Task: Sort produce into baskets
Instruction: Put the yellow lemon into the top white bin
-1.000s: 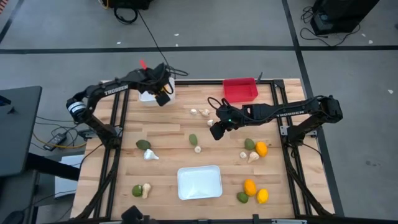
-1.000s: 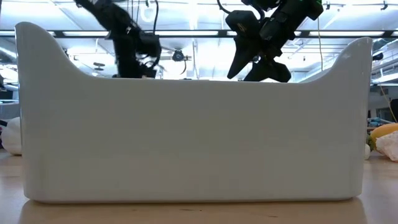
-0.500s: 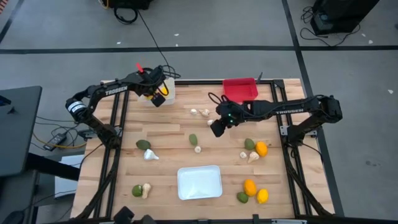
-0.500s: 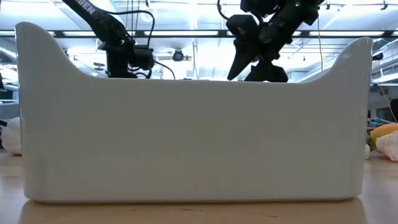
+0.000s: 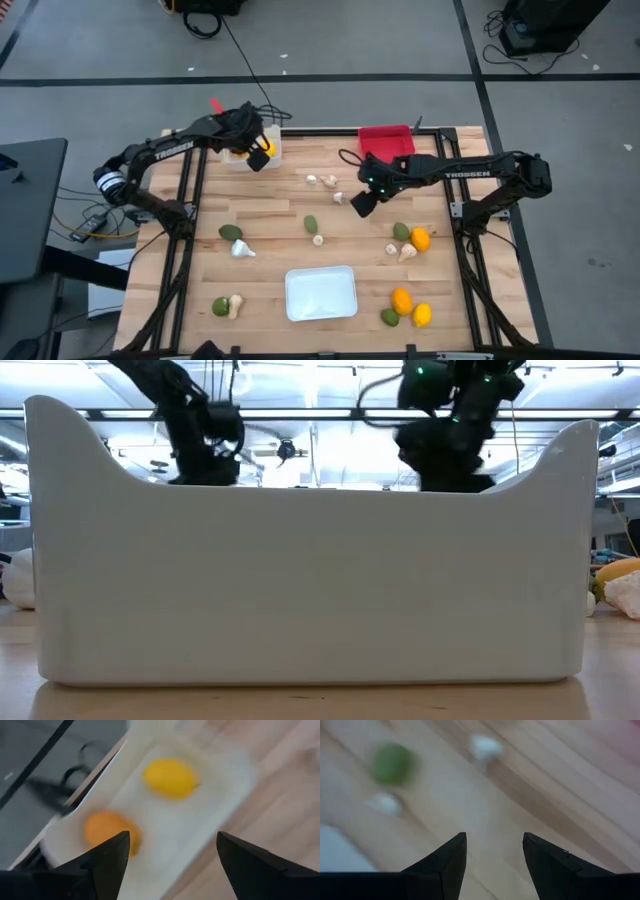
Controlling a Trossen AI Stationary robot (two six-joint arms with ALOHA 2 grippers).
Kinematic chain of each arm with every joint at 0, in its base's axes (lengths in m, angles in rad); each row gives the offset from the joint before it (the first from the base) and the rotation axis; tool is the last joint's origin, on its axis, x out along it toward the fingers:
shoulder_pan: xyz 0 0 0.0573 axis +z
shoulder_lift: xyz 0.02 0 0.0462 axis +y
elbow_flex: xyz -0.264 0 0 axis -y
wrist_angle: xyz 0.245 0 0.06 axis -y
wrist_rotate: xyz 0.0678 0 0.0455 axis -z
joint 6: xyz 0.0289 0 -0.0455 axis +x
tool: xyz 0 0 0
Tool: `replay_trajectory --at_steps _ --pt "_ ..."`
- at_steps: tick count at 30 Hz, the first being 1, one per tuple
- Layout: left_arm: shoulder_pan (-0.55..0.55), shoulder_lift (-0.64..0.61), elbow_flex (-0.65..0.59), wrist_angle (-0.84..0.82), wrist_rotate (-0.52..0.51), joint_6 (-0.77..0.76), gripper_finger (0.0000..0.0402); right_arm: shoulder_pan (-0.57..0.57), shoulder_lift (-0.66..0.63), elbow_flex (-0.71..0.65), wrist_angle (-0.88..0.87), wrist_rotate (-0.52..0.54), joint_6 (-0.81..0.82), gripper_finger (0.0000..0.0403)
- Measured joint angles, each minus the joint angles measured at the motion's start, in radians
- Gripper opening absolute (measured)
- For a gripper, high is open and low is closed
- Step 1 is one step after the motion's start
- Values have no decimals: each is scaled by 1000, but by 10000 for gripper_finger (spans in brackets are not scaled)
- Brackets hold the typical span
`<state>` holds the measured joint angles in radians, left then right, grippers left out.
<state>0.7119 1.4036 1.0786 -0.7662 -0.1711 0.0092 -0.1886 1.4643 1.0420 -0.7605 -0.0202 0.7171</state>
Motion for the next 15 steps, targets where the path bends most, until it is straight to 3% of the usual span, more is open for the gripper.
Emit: replay_trajectory --at_steps 6,15 --pt "-93 -41 1 151 212 -57 303 0 -2 0 -228 27 -12 206" --pt "-333 -23 0 322 194 -96 302 59 -2 0 -357 0 -85 208"
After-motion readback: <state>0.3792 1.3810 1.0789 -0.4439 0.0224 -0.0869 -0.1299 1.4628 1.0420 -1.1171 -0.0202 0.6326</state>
